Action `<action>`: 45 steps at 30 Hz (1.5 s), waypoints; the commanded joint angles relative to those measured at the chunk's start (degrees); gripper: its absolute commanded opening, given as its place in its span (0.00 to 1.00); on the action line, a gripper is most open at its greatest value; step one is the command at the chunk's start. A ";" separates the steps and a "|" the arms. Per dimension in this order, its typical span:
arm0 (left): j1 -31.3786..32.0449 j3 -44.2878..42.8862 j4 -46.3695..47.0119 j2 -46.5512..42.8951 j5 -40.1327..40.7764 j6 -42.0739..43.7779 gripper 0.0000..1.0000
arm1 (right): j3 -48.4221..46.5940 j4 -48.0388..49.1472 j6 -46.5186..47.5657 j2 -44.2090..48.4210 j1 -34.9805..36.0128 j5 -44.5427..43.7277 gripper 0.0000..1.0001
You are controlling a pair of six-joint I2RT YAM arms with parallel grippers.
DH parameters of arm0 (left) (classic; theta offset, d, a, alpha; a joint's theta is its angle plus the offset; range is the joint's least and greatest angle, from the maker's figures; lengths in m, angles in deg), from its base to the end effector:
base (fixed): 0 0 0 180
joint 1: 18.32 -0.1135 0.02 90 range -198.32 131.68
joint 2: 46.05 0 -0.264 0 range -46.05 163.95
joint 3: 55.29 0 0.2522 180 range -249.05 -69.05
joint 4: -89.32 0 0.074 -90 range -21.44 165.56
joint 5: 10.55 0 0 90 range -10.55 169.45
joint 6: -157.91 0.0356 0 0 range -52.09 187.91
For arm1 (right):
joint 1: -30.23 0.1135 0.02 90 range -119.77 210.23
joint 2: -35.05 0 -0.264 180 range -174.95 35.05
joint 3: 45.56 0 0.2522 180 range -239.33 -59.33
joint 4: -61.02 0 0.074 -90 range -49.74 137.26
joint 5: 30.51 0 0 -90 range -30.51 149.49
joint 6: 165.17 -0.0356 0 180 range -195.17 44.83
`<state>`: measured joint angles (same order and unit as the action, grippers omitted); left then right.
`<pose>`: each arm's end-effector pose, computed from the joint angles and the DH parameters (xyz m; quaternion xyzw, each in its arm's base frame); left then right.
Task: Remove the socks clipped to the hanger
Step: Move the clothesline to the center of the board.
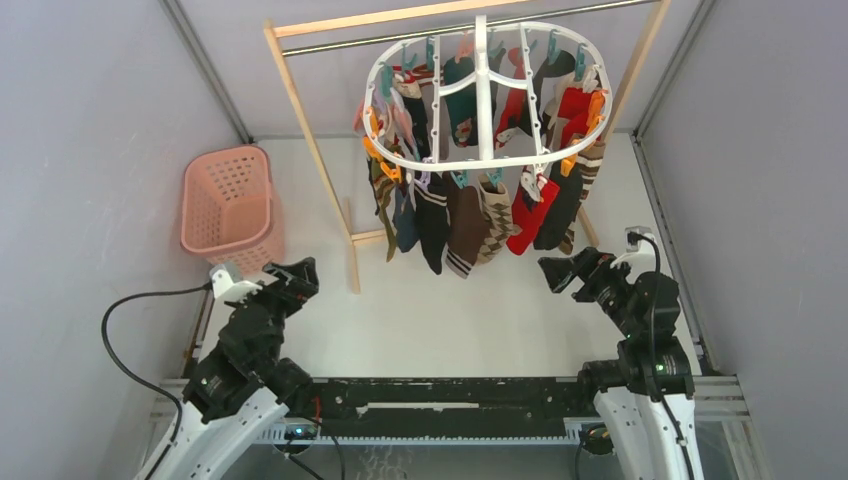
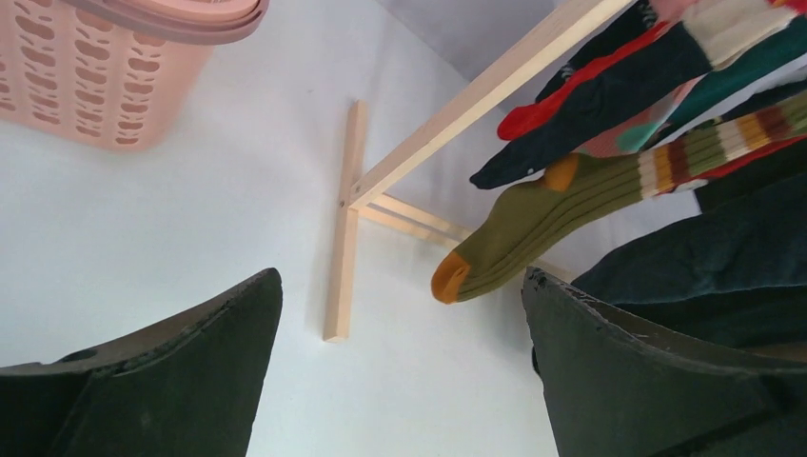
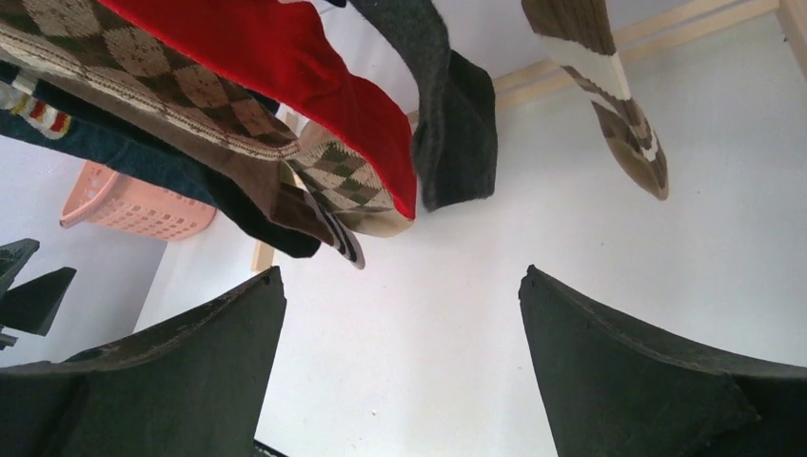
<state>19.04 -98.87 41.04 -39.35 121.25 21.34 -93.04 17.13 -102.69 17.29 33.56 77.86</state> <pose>0.0606 -0.0164 0.2758 -0.2833 0.7025 -0.1904 0.6246 0.0913 0.0166 0.2927 0.0673 0.7821 0.2827 0.5513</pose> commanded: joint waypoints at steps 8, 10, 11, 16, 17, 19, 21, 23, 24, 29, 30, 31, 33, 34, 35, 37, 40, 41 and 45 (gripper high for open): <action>0.26 -3.85 1.27 7.31 -0.10 0.16 1.00 | -2.58 1.08 -0.75 -3.28 1.55 -1.82 1.00; 0.32 -3.82 1.71 7.95 -0.57 0.63 1.00 | -2.58 1.16 -0.62 -3.67 1.65 -2.38 1.00; 0.34 -3.84 1.99 8.73 -0.91 0.87 1.00 | -2.58 1.23 -0.60 -4.01 1.70 -2.78 1.00; 0.33 -5.04 3.69 16.87 -4.55 2.25 1.00 | -4.18 -0.01 -0.02 -9.32 1.68 -6.73 1.00; 0.26 -5.37 3.90 18.97 -5.30 2.24 1.00 | -5.09 -1.09 0.09 -11.09 1.68 -7.74 1.00; 0.34 -5.55 4.12 23.20 -6.11 1.82 1.00 | -7.31 -2.87 0.47 -14.63 1.73 -10.22 1.00; 0.29 -4.95 5.19 25.61 -6.28 1.47 1.00 | -8.97 -3.75 1.12 -17.62 1.66 -12.62 1.00; 0.28 -3.95 6.99 27.03 -6.10 1.17 1.00 | -10.01 -4.03 1.88 -19.93 1.56 -14.67 1.00; 0.33 -3.51 7.67 27.71 -5.90 0.94 1.00 | -10.39 -4.13 2.13 -20.81 1.44 -15.73 1.00; 0.34 -4.01 9.07 34.03 -6.00 0.40 1.00 | -10.57 -3.65 2.12 -25.19 -2.64 -16.22 0.99; 0.30 -4.17 9.26 35.27 -6.17 0.28 1.00 | -10.58 -3.44 2.07 -26.07 -4.88 -15.07 0.98; 0.26 -4.14 9.55 36.31 -6.27 -0.01 1.00 | -10.58 -3.22 2.06 -26.79 -5.88 -14.32 0.97; 0.29 -3.58 10.61 37.73 -6.60 -0.39 1.00 | -10.58 -2.90 2.16 -27.86 -6.79 -14.11 0.97; 0.32 -3.16 11.15 38.39 -6.78 -0.59 1.00 | -10.57 -2.84 2.21 -28.31 -7.03 -14.32 0.97; 0.34 -2.83 11.63 38.78 -6.95 -0.77 1.00 | -10.58 -2.80 2.28 -28.90 -7.17 -14.59 0.97; 0.12 -2.53 12.16 39.63 -7.21 -0.96 1.00 | -10.58 -2.76 2.37 -30.37 -7.48 -14.56 0.97; -0.21 -2.14 12.77 40.76 -7.45 -1.15 1.00 | -10.58 -2.51 2.41 -32.64 -7.60 -14.16 0.97; -0.46 -1.90 13.07 41.09 -7.75 -1.16 1.00 | -10.58 -2.29 2.45 -33.46 -7.63 -14.09 0.97; -1.49 -1.09 14.77 42.66 -9.28 -1.24 1.00 | -10.54 -1.59 2.43 -36.26 -7.72 -13.94 0.96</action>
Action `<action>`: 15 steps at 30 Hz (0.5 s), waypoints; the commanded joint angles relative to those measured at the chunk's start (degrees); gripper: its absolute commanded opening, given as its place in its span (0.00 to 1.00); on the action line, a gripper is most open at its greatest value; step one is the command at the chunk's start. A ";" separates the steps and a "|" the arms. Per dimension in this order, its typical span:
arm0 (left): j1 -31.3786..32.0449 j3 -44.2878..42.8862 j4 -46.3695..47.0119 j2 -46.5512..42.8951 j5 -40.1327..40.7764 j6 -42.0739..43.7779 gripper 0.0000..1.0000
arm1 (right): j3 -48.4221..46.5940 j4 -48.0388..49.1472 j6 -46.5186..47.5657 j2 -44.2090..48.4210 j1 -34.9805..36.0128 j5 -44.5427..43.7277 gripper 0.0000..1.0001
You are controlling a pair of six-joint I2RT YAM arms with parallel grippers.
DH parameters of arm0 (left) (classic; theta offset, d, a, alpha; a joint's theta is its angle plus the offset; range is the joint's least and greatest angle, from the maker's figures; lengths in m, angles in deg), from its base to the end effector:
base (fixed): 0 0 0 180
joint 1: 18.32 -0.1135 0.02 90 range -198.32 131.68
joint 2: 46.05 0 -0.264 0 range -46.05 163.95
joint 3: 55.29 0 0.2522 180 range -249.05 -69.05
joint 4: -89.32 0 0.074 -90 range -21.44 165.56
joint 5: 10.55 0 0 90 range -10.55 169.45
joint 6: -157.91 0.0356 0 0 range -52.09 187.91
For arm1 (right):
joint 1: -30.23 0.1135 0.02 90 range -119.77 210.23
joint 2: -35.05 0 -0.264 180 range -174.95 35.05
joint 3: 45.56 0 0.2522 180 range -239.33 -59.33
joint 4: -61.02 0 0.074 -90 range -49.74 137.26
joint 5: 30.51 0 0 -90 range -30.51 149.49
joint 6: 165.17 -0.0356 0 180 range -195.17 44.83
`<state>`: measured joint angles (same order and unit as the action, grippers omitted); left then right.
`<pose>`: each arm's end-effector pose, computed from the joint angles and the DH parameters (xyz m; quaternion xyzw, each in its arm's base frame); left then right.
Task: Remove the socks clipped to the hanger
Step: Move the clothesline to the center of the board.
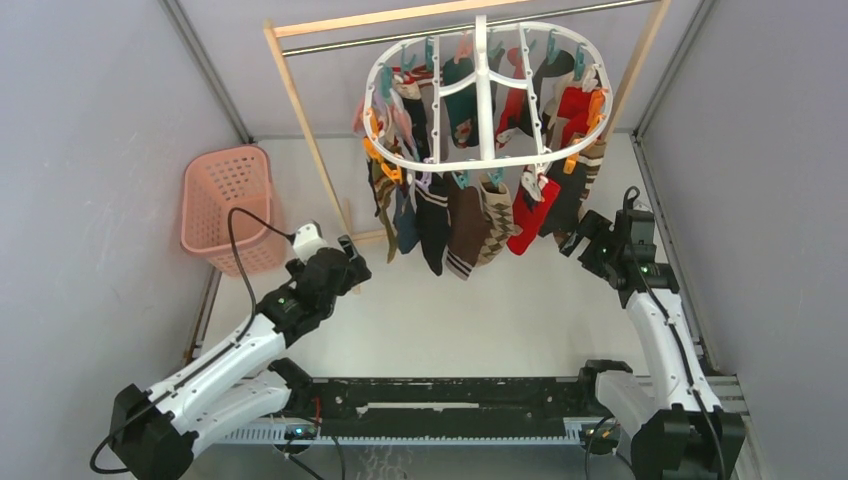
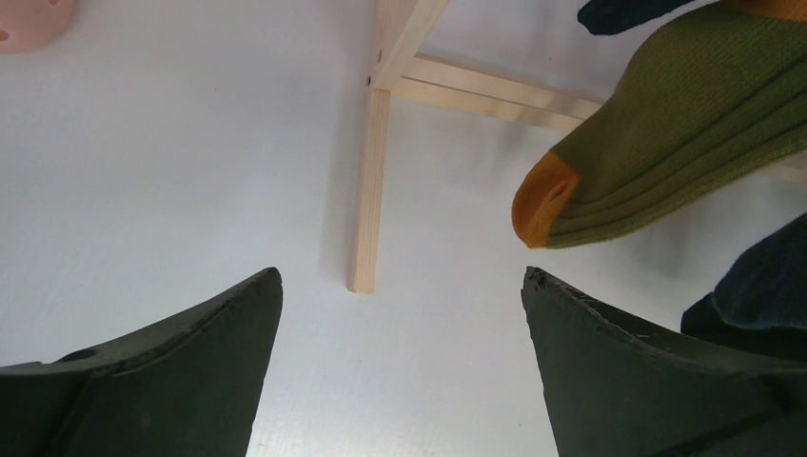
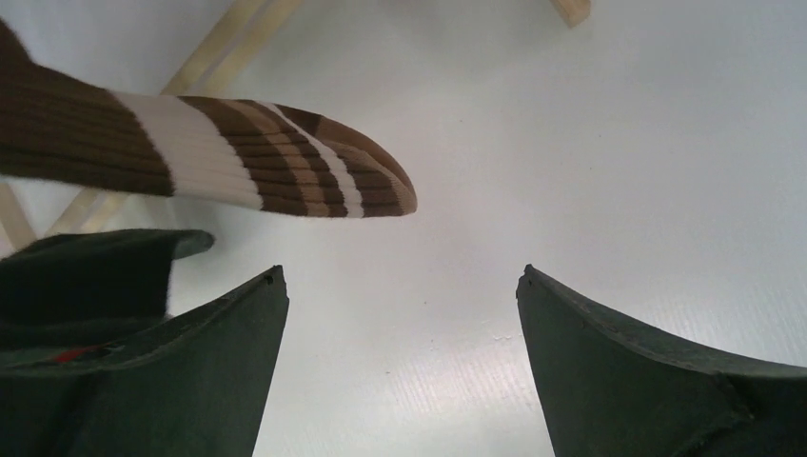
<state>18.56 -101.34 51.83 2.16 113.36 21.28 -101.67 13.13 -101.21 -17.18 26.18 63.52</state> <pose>0.1526 -0.0896 0.2348 -0.1972 0.8520 -0.0741 0.4793 0.1884 -0.0108 0.2632 0.2255 0.8920 0.1062 0.3771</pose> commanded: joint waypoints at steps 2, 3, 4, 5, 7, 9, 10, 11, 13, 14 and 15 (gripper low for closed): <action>-1.52 1.44 4.28 2.45 -1.71 -1.41 1.00 | -1.74 3.06 1.08 -3.35 -0.34 0.45 0.96; -1.73 1.44 4.41 2.95 -1.88 -1.44 1.00 | -1.69 3.41 1.24 -4.11 -0.34 0.45 0.96; -1.93 1.37 4.54 3.41 -1.91 -1.51 1.00 | -1.69 3.79 1.47 -4.97 -0.34 0.60 0.95; -2.09 1.39 4.67 3.82 -1.96 -1.64 1.00 | -1.75 4.19 1.61 -5.69 -0.34 0.74 0.95; -2.78 1.59 5.29 4.35 -2.36 -1.84 1.00 | -1.77 4.97 1.69 -7.11 -0.34 0.78 0.95; -3.32 1.83 5.98 4.90 -2.91 -1.95 1.00 | -1.93 5.30 1.62 -8.77 -0.34 0.99 0.94; -3.42 1.91 6.19 5.26 -3.00 -2.03 1.00 | -1.95 5.47 1.56 -9.49 -0.34 1.13 0.94; -3.64 1.99 6.45 5.63 -3.31 -2.06 1.00 | -1.93 5.55 1.49 -10.27 -0.34 1.23 0.93; -3.82 2.06 6.80 6.72 -3.86 -1.97 1.00 | -1.95 5.69 1.43 -11.82 -0.34 0.80 0.91; -3.93 1.98 6.91 7.18 -4.11 -1.83 1.00 | -1.88 5.61 1.53 -12.51 -0.34 0.19 0.90; -3.99 1.97 7.12 7.78 -4.30 -1.69 1.00 | -1.74 5.75 1.59 -12.95 -0.34 -0.34 0.90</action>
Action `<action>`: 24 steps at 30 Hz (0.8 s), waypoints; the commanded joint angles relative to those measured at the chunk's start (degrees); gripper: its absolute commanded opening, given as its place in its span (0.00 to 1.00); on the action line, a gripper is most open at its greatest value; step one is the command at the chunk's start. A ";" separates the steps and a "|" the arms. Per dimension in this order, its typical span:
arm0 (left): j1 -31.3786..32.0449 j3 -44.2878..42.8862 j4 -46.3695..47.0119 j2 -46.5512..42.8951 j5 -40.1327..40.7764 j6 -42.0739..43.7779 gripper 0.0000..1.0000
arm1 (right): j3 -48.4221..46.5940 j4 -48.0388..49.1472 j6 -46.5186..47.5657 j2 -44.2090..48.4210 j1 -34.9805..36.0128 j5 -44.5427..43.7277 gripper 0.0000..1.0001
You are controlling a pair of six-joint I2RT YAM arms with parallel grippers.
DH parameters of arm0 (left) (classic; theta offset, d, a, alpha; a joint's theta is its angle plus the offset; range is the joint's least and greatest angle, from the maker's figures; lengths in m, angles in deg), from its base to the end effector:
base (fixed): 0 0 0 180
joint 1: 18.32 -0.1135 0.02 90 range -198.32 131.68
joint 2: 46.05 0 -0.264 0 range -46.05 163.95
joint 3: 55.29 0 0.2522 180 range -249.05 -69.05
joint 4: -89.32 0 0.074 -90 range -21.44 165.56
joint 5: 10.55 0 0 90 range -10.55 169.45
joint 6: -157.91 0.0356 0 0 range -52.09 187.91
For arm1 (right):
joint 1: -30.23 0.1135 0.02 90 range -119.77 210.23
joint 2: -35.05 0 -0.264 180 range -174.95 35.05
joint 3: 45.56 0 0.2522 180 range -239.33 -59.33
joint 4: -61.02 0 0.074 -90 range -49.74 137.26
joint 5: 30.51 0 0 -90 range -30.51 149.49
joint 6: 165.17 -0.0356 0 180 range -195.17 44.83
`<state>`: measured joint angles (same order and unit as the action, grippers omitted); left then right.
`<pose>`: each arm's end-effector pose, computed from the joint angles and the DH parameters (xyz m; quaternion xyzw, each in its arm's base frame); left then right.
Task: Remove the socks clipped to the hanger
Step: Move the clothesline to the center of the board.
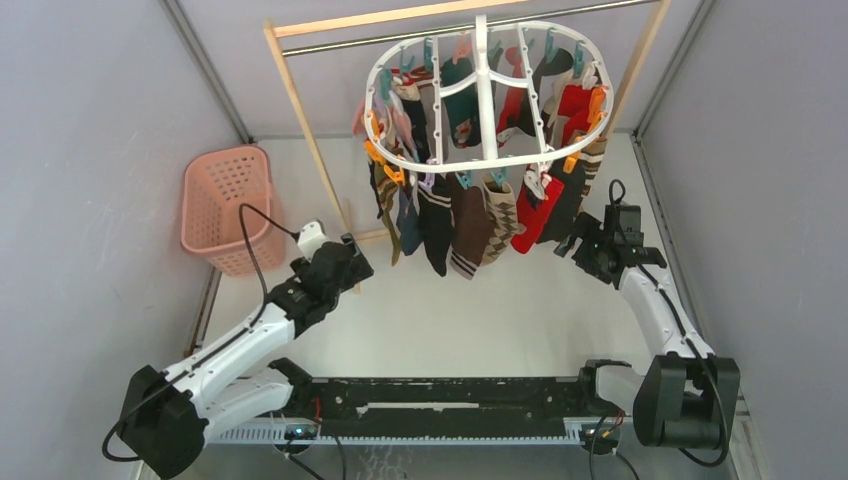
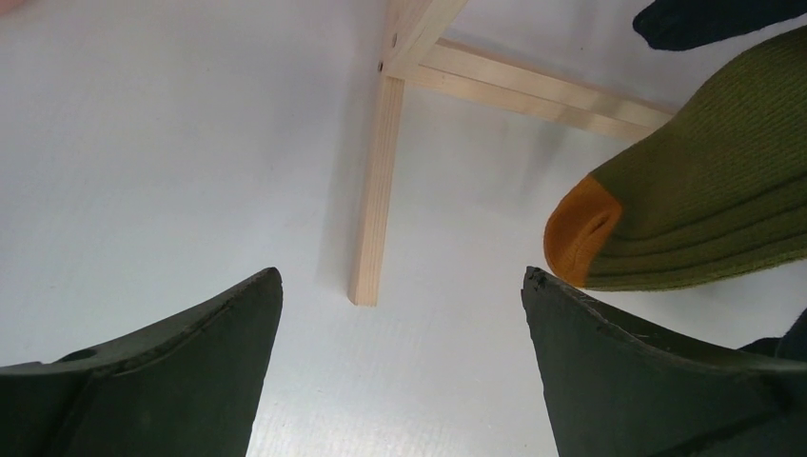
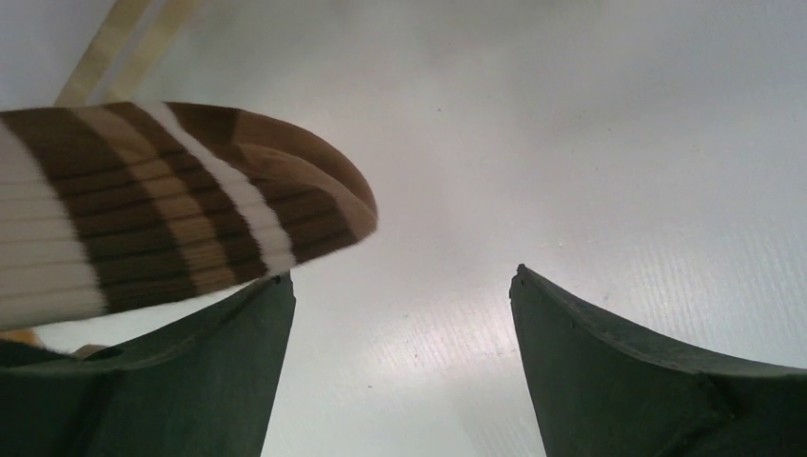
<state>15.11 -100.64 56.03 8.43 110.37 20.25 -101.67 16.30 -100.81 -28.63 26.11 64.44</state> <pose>0.1710 -0.0909 0.2178 -0.2159 0.8618 -0.0674 0.4540 0.2196 -0.0127 0.2303 0.2293 0.9173 0.1004 0.3096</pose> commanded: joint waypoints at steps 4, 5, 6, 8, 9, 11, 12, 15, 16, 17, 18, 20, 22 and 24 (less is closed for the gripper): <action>-0.54 1.83 4.64 3.33 -2.51 -0.09 0.96 | -1.63 2.98 1.30 -2.02 -0.27 -2.29 0.89; -0.50 1.88 4.93 3.71 -2.67 -0.07 0.93 | -1.64 3.19 1.26 -2.10 -0.27 -2.31 0.89; -0.55 1.89 5.08 4.19 -2.70 0.00 0.91 | -1.65 3.37 1.22 -2.33 -0.27 -2.36 0.88; -0.58 1.80 5.20 5.08 -2.48 0.10 0.89 | -1.68 3.85 1.23 -3.01 -0.27 -2.74 0.87; -0.63 1.73 5.25 5.44 -2.30 0.15 0.87 | -1.63 4.07 1.25 -3.48 -0.27 -3.01 0.87; -0.72 1.80 5.66 6.24 -2.20 0.20 0.85 | -1.68 4.76 1.25 -4.52 -0.35 -3.70 0.86; -0.83 1.87 6.03 6.70 -2.30 0.20 0.84 | -1.67 5.00 1.20 -5.01 -0.47 -4.20 0.85; -0.82 1.67 7.12 8.94 -2.89 0.05 0.78 | -1.95 5.16 0.50 -5.72 -2.34 -7.67 0.83; -0.85 1.51 7.40 9.78 -3.10 0.05 0.78 | -2.03 5.31 0.21 -5.75 -3.25 -8.17 0.83; -0.85 1.35 7.62 10.72 -3.22 -0.12 0.77 | -2.18 5.56 -0.09 -5.68 -4.22 -8.51 0.83; -0.83 1.03 7.80 11.72 -3.22 -0.19 0.76 | -2.42 5.71 -0.31 -5.67 -4.99 -8.95 0.83; -0.85 0.55 8.05 13.52 -3.06 -0.44 0.75 | -3.30 5.82 -0.56 -5.74 -6.34 -10.11 0.83; -0.83 0.36 8.42 15.14 -2.90 -0.94 0.74 | -3.61 6.27 -0.97 -6.08 -7.52 -10.73 0.83; -0.82 0.31 8.77 16.29 -2.76 -1.46 0.72 | -3.68 7.08 -1.46 -6.75 -9.10 -9.87 0.83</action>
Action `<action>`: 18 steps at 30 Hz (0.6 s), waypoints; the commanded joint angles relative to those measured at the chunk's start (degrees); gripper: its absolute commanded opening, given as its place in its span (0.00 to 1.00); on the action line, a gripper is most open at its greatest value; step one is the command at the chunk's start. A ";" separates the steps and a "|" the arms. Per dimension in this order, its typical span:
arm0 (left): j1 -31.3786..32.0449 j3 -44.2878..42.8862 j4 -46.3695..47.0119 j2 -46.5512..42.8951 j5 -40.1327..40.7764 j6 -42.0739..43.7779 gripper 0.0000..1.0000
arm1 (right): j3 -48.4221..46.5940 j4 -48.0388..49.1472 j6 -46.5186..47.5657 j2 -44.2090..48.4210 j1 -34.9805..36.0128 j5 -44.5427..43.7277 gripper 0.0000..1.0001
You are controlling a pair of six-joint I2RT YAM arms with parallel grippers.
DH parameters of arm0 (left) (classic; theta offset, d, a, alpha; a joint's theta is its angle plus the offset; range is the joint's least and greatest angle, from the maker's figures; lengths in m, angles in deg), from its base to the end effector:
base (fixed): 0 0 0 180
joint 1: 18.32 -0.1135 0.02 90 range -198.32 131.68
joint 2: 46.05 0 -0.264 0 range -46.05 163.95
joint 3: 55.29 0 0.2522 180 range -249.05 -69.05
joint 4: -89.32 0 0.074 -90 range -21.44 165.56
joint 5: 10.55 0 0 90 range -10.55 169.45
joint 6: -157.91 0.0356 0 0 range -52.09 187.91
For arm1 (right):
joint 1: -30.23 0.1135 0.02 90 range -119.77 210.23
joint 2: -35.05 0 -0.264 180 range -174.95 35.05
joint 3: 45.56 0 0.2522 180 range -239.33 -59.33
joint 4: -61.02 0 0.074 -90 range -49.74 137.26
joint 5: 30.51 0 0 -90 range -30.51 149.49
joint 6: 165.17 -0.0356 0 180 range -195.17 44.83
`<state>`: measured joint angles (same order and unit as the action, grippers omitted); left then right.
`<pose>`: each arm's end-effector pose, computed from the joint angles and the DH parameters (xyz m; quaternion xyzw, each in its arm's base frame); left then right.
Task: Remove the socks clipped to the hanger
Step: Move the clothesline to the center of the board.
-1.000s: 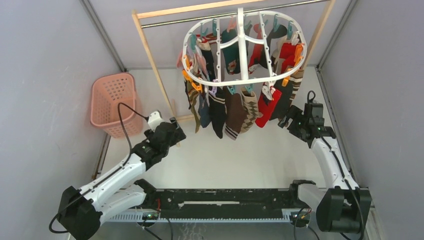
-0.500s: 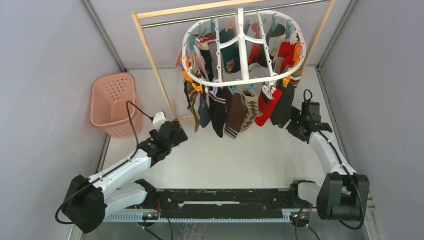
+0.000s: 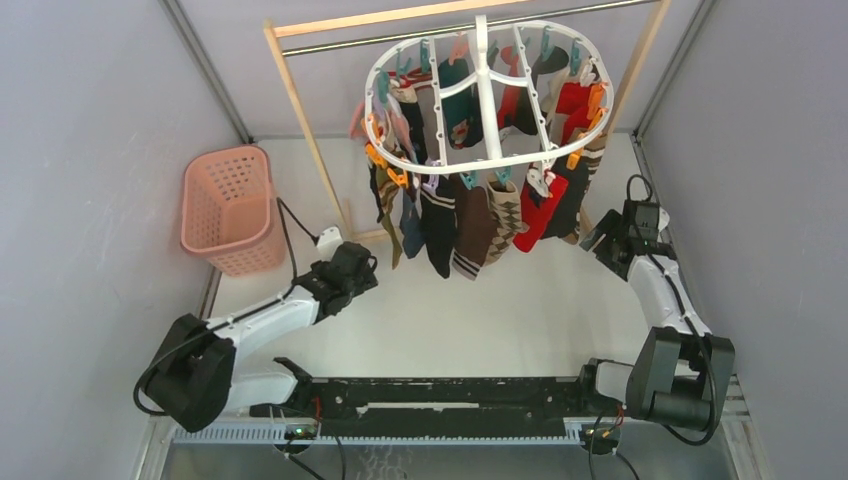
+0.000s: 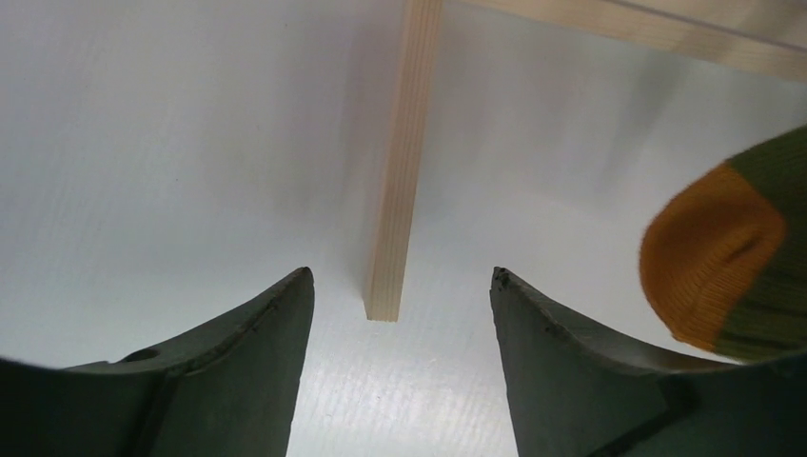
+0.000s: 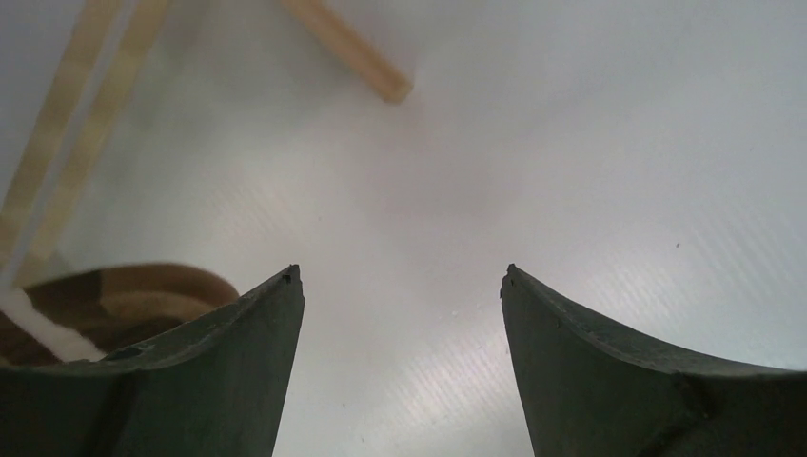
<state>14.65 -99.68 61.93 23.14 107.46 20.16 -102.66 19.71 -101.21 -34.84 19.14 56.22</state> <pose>0.1935 -0.1056 0.1712 -0.1958 0.9002 -0.0291 0.3878 0.2345 -0.0480 0.2168 0.3111 0.8987 0.0132 0.3090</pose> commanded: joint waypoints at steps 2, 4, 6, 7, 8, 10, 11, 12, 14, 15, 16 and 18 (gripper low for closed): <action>-0.46 -0.57 3.30 2.62 0.51 -1.79 0.67 | -2.68 4.24 -1.50 -1.65 -3.48 -0.27 0.82; -0.53 -0.53 3.57 3.55 0.91 -2.06 0.60 | -2.66 4.62 -1.96 -2.84 -4.39 0.71 0.82; -0.61 -0.42 3.88 4.40 1.21 -2.37 0.57 | -2.70 5.09 -2.36 -4.01 -4.95 1.90 0.82; -0.80 -0.47 4.04 4.94 1.30 -2.54 0.56 | -2.71 5.42 -2.77 -4.41 -5.17 2.51 0.82; -0.85 -0.48 4.21 5.40 1.34 -2.63 0.55 | -2.72 5.61 -3.05 -4.74 -5.46 2.59 0.81; -1.08 -0.76 4.43 6.28 1.54 -2.70 0.52 | -2.64 6.02 -3.39 -5.17 -5.81 2.65 0.81; -1.19 -0.87 4.61 6.76 1.79 -2.70 0.50 | -2.68 6.28 -3.39 -5.50 -6.05 2.65 0.81; -1.35 -0.91 4.85 7.17 1.86 -2.72 0.48 | -2.67 6.42 -3.41 -5.86 -6.40 4.32 0.80; -2.05 -1.05 5.52 8.18 1.43 -2.78 0.43 | -2.66 6.73 -3.49 -6.89 -6.80 5.01 0.79; -2.73 -1.06 6.00 8.69 1.09 -2.79 0.39 | -2.64 6.91 -3.49 -7.50 -6.83 5.41 0.78; -3.41 -1.16 6.20 9.21 0.61 -2.83 0.35 | -2.65 6.96 -3.53 -8.32 -6.90 5.68 0.78; -5.19 -1.55 6.64 10.36 -0.78 -2.62 0.27 | -2.62 7.14 -3.53 -9.26 -6.92 5.88 0.77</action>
<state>12.24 -99.81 66.17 31.58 107.66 18.17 -103.53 24.43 -103.70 -42.36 12.60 60.51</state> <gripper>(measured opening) 0.336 0.780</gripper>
